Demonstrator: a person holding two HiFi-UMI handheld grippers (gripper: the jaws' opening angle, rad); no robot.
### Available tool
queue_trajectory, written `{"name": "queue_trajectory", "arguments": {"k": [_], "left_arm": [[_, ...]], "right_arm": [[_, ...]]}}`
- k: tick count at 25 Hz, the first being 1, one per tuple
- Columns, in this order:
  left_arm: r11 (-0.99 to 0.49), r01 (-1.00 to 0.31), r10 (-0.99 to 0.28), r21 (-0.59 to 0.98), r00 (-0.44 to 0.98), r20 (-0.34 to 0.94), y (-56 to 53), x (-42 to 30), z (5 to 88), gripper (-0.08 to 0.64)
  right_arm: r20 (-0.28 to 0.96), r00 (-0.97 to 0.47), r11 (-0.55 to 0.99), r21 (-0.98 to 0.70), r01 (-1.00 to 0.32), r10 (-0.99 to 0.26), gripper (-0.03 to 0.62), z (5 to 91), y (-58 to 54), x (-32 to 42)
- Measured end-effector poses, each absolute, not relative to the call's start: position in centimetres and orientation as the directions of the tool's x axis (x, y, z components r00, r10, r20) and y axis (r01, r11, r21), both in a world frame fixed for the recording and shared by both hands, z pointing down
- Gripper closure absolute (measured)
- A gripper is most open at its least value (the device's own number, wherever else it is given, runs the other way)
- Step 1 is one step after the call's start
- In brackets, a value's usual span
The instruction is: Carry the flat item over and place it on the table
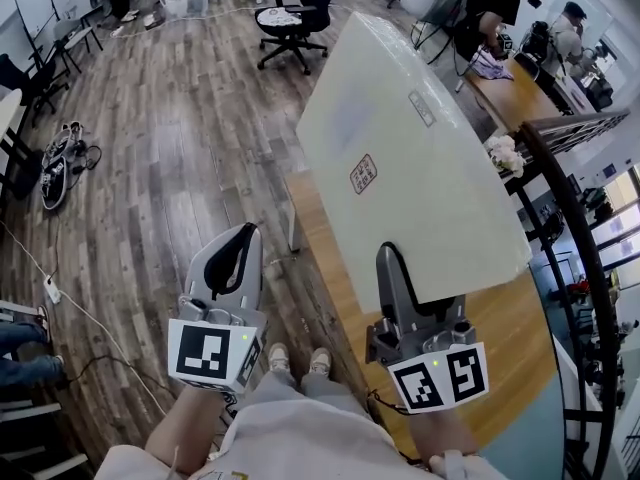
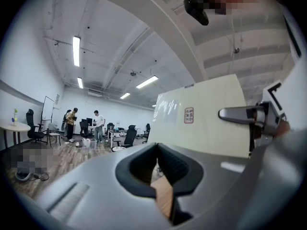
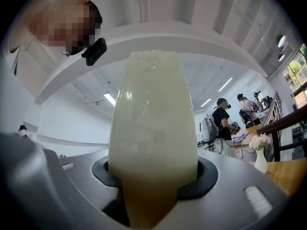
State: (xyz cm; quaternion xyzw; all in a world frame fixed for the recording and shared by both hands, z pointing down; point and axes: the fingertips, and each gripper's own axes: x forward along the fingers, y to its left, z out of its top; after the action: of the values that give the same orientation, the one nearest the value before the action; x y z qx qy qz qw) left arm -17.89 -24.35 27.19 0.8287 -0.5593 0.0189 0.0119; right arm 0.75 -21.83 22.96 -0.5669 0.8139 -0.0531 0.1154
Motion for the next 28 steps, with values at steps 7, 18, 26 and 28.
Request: {"name": "queue_trajectory", "arguments": {"k": [7, 18, 26, 28], "left_arm": [[-0.37, -0.929, -0.924, 0.029, 0.371, 0.09, -26.9, -16.6, 30.5, 0.557], [-0.358, -0.931, -0.912, 0.069, 0.365, 0.19, -31.4, -16.0, 36.4, 0.558], [-0.355, -0.931, -0.898, 0.082, 0.364, 0.248, -34.4, -16.3, 39.9, 0.557], [-0.36, -0.929, -0.891, 0.083, 0.369, 0.264, -34.8, -16.3, 40.9, 0.557]], "right_arm": [[-0.064, -0.316, 0.321, -0.278, -0.905, -0.947, 0.308, 27.5, -25.5, 2.3], [0.053, -0.309, 0.273, -0.345, -0.898, -0.95, 0.308, 34.6, -30.9, 3.1], [0.125, -0.298, 0.225, -0.408, -0.885, -0.946, 0.31, 39.7, -34.4, 2.3], [0.152, -0.295, 0.209, -0.418, -0.884, -0.943, 0.31, 41.1, -34.9, 2.2]]}}
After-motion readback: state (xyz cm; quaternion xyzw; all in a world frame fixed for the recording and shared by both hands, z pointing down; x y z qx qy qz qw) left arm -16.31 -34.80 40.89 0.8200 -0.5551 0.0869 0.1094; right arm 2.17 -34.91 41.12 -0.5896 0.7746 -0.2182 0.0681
